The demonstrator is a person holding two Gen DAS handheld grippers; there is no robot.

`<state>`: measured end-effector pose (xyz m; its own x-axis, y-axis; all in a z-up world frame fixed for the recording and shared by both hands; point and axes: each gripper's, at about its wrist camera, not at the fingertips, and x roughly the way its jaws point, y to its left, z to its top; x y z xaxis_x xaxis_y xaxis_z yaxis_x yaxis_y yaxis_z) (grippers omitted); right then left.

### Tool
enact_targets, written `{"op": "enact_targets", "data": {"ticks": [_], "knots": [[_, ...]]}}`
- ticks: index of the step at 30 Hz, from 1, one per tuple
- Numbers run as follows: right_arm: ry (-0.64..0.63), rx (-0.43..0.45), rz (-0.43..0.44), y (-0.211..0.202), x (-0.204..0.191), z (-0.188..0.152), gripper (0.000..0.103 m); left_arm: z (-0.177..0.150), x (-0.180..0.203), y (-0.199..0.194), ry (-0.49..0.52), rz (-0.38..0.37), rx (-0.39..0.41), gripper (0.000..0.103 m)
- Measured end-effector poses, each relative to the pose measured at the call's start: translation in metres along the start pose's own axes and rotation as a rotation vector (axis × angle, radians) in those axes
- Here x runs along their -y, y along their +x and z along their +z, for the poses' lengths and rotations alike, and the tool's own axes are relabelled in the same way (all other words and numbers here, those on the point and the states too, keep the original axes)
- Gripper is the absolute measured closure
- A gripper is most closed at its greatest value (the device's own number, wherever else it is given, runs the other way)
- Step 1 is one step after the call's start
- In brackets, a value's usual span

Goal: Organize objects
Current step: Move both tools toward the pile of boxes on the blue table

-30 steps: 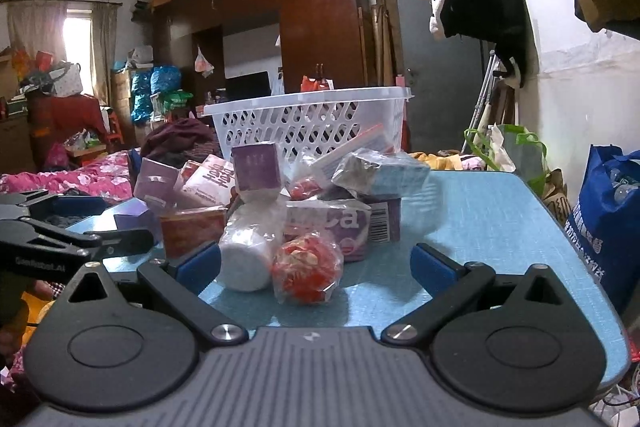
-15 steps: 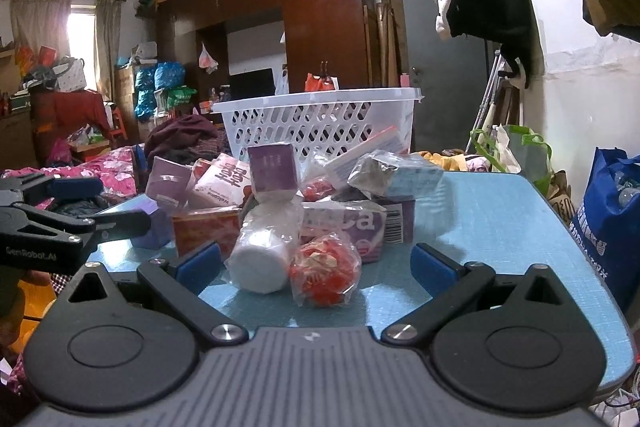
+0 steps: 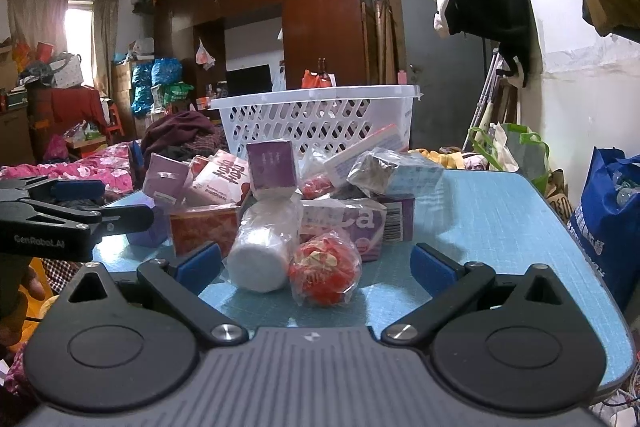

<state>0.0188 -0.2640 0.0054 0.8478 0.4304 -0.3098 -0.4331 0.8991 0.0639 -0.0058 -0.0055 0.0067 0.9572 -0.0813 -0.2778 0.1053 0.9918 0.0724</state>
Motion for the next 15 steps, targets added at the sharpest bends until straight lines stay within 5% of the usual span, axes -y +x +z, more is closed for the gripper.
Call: {"op": "enact_targets", "data": {"ticks": [15], "knots": [[0.016, -0.005, -0.041, 0.0020, 0.0026, 0.0010, 0.000, -0.0008, -0.0009, -0.0007, 0.007, 0.014, 0.003, 0.000]]}}
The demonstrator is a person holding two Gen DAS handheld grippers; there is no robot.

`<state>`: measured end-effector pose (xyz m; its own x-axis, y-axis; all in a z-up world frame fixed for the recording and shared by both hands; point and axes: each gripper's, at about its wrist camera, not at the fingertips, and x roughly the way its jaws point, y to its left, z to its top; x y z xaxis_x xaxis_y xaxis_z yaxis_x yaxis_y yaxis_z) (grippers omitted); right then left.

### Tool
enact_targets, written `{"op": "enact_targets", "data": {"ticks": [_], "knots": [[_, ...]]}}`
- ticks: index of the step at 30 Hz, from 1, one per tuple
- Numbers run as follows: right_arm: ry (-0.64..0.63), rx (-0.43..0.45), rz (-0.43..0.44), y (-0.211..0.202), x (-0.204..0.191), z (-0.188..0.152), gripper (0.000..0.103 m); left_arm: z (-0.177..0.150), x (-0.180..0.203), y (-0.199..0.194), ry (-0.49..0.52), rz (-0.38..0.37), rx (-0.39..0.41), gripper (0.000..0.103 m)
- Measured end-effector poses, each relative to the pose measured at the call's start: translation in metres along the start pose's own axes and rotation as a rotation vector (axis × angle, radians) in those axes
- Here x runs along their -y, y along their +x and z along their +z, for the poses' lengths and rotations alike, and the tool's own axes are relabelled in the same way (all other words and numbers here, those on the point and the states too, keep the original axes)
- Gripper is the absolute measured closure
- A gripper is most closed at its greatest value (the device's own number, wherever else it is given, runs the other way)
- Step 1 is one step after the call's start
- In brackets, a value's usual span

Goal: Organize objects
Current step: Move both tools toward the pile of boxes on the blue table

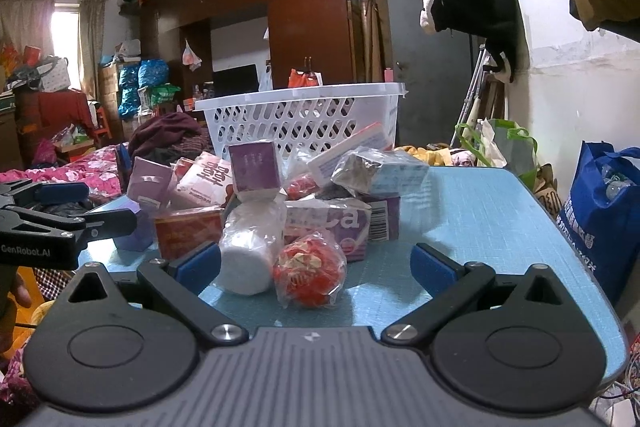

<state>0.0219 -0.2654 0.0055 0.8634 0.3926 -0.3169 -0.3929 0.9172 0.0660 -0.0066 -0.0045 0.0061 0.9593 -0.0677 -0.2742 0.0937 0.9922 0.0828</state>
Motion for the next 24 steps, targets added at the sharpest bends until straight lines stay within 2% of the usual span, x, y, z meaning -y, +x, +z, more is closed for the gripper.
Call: {"op": "enact_targets", "data": {"ticks": [24], "knots": [[0.005, -0.007, -0.028, 0.0028, 0.0011, -0.0005, 0.000, -0.0004, 0.0033, 0.0000, 0.010, -0.009, 0.002, 0.000]]}}
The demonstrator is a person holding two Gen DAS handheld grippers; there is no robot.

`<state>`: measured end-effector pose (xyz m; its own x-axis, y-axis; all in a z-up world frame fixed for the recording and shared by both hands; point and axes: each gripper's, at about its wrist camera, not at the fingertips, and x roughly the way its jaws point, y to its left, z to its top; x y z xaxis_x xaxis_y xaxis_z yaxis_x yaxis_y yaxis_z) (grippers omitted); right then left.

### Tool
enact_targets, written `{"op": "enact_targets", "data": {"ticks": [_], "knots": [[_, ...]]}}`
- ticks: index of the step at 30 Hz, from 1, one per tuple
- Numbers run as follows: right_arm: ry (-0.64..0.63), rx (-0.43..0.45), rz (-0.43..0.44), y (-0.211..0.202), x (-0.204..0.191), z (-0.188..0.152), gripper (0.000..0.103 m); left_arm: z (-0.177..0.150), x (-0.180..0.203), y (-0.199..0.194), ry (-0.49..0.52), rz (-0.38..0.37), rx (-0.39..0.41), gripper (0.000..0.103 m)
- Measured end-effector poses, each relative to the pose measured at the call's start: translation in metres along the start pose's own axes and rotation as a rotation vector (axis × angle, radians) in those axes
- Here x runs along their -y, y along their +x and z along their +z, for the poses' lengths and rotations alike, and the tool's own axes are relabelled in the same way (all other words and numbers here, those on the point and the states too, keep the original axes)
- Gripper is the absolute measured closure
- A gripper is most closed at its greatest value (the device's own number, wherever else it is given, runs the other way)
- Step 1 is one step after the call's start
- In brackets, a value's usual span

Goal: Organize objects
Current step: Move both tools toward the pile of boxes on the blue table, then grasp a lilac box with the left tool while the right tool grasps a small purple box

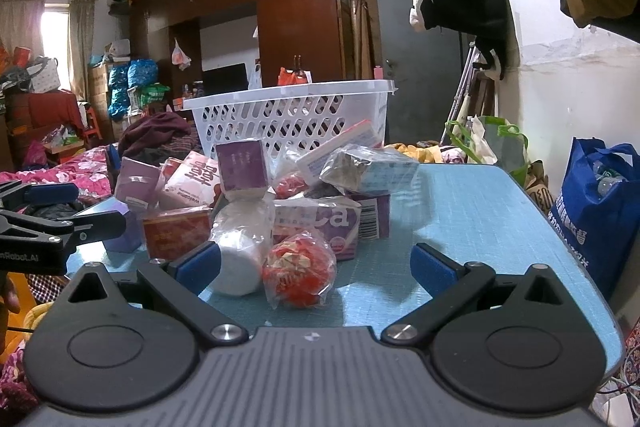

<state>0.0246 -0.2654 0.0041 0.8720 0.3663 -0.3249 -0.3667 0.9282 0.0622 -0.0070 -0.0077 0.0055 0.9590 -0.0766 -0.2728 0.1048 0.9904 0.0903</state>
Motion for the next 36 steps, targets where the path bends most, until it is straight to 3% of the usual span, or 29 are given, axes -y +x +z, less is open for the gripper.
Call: {"op": "enact_targets", "data": {"ticks": [19, 27, 32, 36], "knots": [[-0.002, 0.000, 0.005, 0.000, -0.002, -0.001, 0.000, -0.001, -0.002, 0.000, 0.001, 0.008, 0.011, 0.000], [0.004, 0.029, 0.046, -0.004, 0.008, -0.006, 0.000, -0.007, -0.034, 0.000, -0.068, 0.027, 0.024, 0.000], [-0.002, 0.059, 0.063, -0.005, 0.006, -0.006, 0.002, -0.006, -0.041, 0.002, -0.108, -0.039, 0.050, 0.000], [0.008, 0.089, 0.090, -0.004, 0.006, 0.003, 0.005, 0.002, -0.031, 0.007, -0.071, -0.081, 0.082, 0.000]]}}
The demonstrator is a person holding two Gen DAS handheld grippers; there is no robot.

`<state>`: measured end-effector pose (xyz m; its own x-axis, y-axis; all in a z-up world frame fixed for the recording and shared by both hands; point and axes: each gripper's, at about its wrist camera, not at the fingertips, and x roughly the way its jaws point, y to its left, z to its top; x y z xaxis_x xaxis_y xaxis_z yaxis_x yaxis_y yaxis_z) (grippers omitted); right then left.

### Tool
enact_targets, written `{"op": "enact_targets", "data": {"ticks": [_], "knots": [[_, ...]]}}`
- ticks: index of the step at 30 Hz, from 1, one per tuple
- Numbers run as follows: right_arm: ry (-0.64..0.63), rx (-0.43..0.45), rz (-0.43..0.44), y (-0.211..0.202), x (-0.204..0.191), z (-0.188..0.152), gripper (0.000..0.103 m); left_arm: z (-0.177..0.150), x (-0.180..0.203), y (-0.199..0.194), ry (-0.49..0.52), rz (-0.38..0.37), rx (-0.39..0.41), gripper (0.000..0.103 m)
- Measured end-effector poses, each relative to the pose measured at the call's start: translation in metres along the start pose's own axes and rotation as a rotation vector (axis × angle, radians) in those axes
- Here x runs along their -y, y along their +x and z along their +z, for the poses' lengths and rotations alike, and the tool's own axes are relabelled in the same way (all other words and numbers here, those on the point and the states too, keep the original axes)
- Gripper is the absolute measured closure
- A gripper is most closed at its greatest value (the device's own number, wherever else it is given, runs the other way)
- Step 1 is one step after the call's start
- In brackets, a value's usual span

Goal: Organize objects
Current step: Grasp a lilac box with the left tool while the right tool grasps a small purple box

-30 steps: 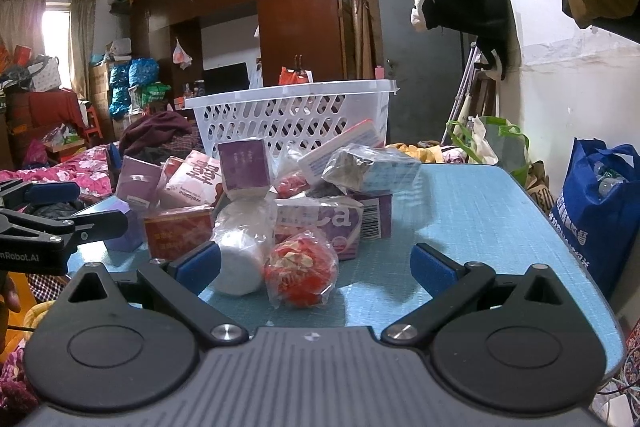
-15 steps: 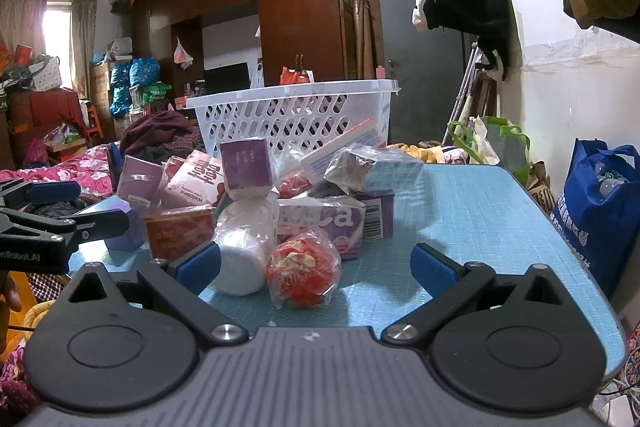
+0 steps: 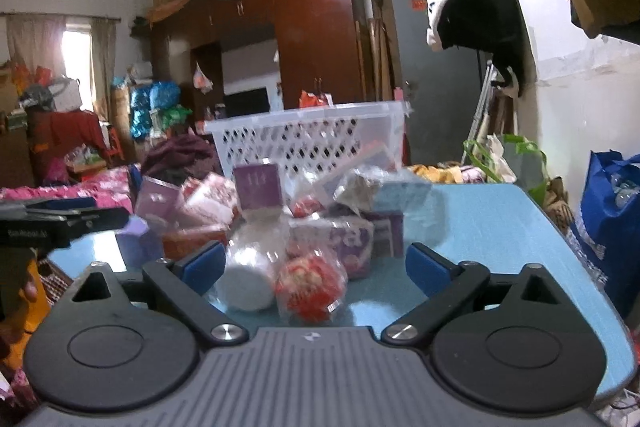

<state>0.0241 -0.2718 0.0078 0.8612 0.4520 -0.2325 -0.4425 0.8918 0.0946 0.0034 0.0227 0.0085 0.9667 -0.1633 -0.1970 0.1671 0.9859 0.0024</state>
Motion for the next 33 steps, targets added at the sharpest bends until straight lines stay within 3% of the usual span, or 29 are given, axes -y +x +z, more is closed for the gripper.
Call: {"op": "enact_targets", "data": {"ticks": [5, 8, 12, 14, 16, 21, 25, 33], "knots": [[-0.022, 0.024, 0.069, 0.018, -0.014, 0.020, 0.012, 0.004, -0.010, 0.014, -0.014, -0.047, -0.001, 0.000], [-0.041, -0.009, 0.081, 0.038, -0.023, 0.026, 0.024, 0.003, -0.016, 0.019, -0.014, -0.075, -0.006, 0.000], [-0.023, -0.054, 0.104, 0.062, -0.024, 0.029, 0.032, 0.004, -0.014, 0.028, -0.006, -0.119, -0.022, 0.000], [-0.019, -0.076, 0.108, 0.068, -0.022, 0.029, 0.055, 0.005, -0.012, 0.035, -0.002, -0.141, -0.037, 0.000], [-0.009, -0.086, 0.113, 0.069, -0.020, 0.028, 0.062, 0.003, -0.011, 0.040, -0.015, -0.162, -0.050, 0.000], [-0.012, -0.066, 0.104, 0.059, -0.019, 0.025, 0.062, -0.001, -0.009, 0.057, -0.034, -0.163, -0.112, 0.001], [-0.005, -0.043, 0.101, 0.053, -0.016, 0.027, 0.062, -0.001, -0.013, 0.058, -0.058, -0.189, -0.122, 0.028], [0.000, 0.012, 0.093, 0.039, -0.011, 0.037, 0.062, 0.006, -0.015, 0.043, -0.077, -0.183, -0.036, 0.029]]}}
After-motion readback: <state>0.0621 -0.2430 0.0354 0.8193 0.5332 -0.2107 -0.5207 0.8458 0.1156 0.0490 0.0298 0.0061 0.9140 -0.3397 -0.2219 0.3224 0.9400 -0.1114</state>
